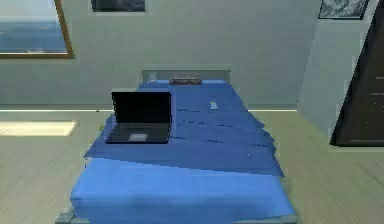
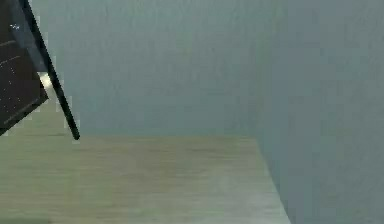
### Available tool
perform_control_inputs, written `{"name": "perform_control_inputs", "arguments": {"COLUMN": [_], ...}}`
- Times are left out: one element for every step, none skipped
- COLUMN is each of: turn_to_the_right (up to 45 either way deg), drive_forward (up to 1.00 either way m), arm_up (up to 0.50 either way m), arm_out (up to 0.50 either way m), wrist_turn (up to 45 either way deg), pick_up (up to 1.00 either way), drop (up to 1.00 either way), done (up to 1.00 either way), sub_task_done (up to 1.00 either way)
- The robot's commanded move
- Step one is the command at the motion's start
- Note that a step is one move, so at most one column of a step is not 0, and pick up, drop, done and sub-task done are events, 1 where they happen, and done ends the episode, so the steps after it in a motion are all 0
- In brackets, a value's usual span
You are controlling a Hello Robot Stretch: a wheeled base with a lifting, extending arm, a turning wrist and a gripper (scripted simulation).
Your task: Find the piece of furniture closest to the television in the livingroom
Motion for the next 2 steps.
{"name": "perform_control_inputs", "arguments": {"turn_to_the_right": [45.0, 15.0], "drive_forward": [0.0, 0.0], "arm_up": [0.0, 0.0], "arm_out": [0.0, 0.0], "wrist_turn": [0.0, 0.0], "pick_up": [0.0, 0.0], "drop": [0.0, 0.0], "done": [0.0, 0.0], "sub_task_done": [0.0, 0.0]}}
